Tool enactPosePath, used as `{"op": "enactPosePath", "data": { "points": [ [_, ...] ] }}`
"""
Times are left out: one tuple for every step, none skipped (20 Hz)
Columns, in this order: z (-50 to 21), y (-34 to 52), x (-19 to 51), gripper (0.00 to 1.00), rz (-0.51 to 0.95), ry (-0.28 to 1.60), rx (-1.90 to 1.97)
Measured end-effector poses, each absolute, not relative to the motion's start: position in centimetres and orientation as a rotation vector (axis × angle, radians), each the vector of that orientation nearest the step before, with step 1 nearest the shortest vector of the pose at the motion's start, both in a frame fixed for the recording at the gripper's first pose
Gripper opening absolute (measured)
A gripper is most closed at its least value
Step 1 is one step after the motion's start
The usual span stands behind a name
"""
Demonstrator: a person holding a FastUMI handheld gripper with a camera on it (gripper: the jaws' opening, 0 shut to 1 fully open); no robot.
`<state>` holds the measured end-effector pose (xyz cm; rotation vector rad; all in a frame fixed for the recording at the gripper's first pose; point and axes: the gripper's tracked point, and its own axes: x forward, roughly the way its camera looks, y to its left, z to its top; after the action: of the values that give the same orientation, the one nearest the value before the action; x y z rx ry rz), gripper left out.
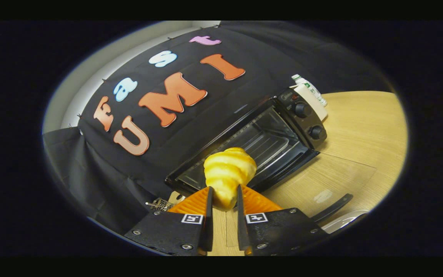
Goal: Open the toaster oven, put the food inside, and close the toaster oven door.
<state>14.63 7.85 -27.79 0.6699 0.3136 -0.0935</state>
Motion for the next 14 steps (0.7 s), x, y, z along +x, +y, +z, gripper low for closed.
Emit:
{"op": "enactPosePath", "data": {
  "points": [
    [-27.9,7.8,15.3,0.26,-0.092,0.31,0.672],
    [-27.8,8.1,15.9,0.26,-0.084,0.304,0.686],
    [-27.7,8.2,16.4,0.26,-0.076,0.297,0.695],
    [-27.7,8.4,16.9,0.26,-0.072,0.293,0.702],
    [-27.9,8.5,17.6,0.26,-0.065,0.298,0.713],
    [-28.0,8.8,18.2,0.26,-0.057,0.301,0.723],
    [-28.0,8.7,18.8,0.26,-0.058,0.296,0.731],
    [-28.1,8.6,19.4,0.26,-0.063,0.297,0.731],
    [-28.4,8.5,20.0,0.25,-0.07,0.299,0.731],
    [-28.6,8.6,20.6,0.26,-0.07,0.303,0.735],
    [-28.7,8.6,21.3,0.26,-0.065,0.306,0.746],
    [-28.8,8.7,22.1,0.26,-0.059,0.312,0.761],
    [-28.9,8.8,22.5,0.26,-0.058,0.314,0.768],
    [-29.2,8.9,22.6,0.26,-0.053,0.324,0.777]
  ]
}}
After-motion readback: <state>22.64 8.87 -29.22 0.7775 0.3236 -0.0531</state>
